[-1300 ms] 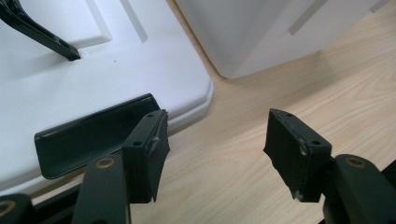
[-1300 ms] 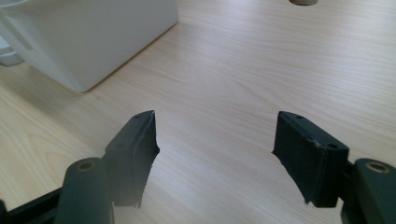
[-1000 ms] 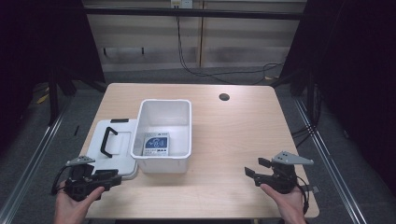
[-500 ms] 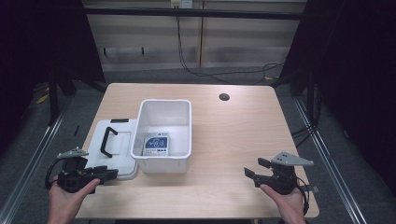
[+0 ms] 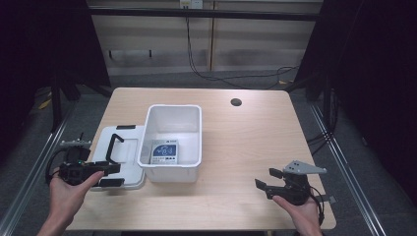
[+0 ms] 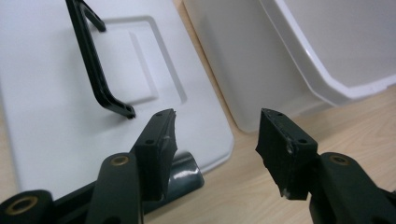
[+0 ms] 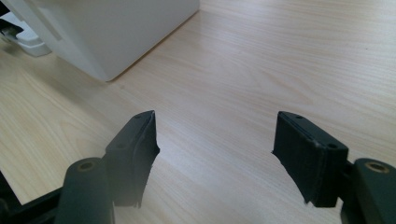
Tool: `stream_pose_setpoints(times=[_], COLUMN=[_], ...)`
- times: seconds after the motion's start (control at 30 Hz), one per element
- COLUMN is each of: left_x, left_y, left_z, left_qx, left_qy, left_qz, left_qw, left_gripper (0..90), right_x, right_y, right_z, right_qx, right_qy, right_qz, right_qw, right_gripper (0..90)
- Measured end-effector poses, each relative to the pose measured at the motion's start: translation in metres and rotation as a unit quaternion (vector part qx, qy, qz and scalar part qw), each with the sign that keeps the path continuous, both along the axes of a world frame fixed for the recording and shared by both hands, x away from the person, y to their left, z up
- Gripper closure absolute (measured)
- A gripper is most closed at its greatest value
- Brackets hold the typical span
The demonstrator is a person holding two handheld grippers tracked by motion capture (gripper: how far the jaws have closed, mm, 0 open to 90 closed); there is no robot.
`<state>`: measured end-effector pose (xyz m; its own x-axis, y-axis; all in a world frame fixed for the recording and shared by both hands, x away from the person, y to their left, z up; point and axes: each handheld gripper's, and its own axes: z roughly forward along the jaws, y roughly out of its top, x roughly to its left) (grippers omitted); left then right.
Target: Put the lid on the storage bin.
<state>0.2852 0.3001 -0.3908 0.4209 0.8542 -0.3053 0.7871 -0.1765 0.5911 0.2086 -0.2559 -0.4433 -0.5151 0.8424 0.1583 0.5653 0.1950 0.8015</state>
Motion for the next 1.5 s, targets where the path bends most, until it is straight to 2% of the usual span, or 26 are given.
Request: stream_pose_setpoints(times=[0.1,0.23,0.37,0.47,0.57,0.67,0.73,0.77,0.8,0.83,0.87,0.93,1.07,1.17,1.23,1.5], left_x=[0.006,0.016,0.031,0.036,0.041,0.049,0.054,0.056,0.06,0.06,0.061,0.063,0.071,0.077,0.082,0.099], left_y=[0.002,0.003,-0.001,-0.003,-0.009,-0.014,-0.017,-0.018,-0.021,-0.021,-0.023,-0.024,-0.021,-0.018,-0.016,-0.007], left_z=[0.005,0.009,0.013,0.015,0.015,0.013,0.013,0.014,0.016,0.016,0.018,0.02,0.025,0.024,0.023,0.018], left_qx=[-0.013,-0.013,0.012,0.015,0.031,0.037,0.052,0.051,0.062,0.062,0.073,0.082,0.086,0.089,0.088,0.113], left_qy=[0.003,0.017,0.031,0.032,0.029,0.034,0.036,0.038,0.047,0.047,0.046,0.049,0.057,0.064,0.076,0.11], left_qz=[-0.003,-0.009,-0.009,-0.008,-0.002,0.0,-0.002,-0.003,-0.006,-0.006,-0.007,-0.007,0.002,0.012,0.016,0.046], left_qw=[0.9999,0.9997,0.9994,0.9993,0.9991,0.9988,0.998,0.9979,0.9969,0.9969,0.9962,0.9954,0.9946,0.9939,0.9931,0.9863], left_gripper=[46.8,48.7,48.3,51.2,53.4,57.5,58.8,59.1,61.0,61.0,61.0,61.2,61.8,66.0,66.0,64.1], right_x=[0.001,0.001,0.001,0.001,0.002,0.001,0.001,0.001,0.002,0.002,0.002,0.002,0.002,0.002,0.002,0.003], right_y=[0.001,0.001,0.0,0.001,0.001,0.003,0.004,0.004,0.004,0.004,0.004,0.004,0.004,0.004,0.004,0.004], right_z=[0.0,-0.001,-0.001,-0.001,-0.002,-0.002,-0.002,-0.002,-0.002,-0.002,-0.002,-0.003,-0.003,-0.003,-0.003,-0.004], right_qx=[-0.001,-0.001,0.001,0.001,0.0,-0.007,-0.008,-0.009,-0.009,-0.009,-0.009,-0.007,-0.007,-0.007,-0.007,-0.008], right_qy=[0.0,0.004,0.004,0.006,0.008,0.012,0.009,0.011,0.014,0.014,0.014,0.014,0.017,0.016,0.016,0.019], right_qz=[0.004,0.003,0.004,0.004,0.005,0.012,0.016,0.016,0.016,0.016,0.016,0.015,0.016,0.018,0.017,0.016], right_qw=[1.0,1.0,1.0,1.0,1.0,0.9998,0.9998,0.9998,0.9997,0.9997,0.9997,0.9998,0.9997,0.9997,0.9997,0.9997], right_gripper=[29.9,29.9,29.9,29.7,29.4,29.2,29.3,29.3,29.1,29.0,29.0,28.8,28.8,28.8,28.8,28.8])
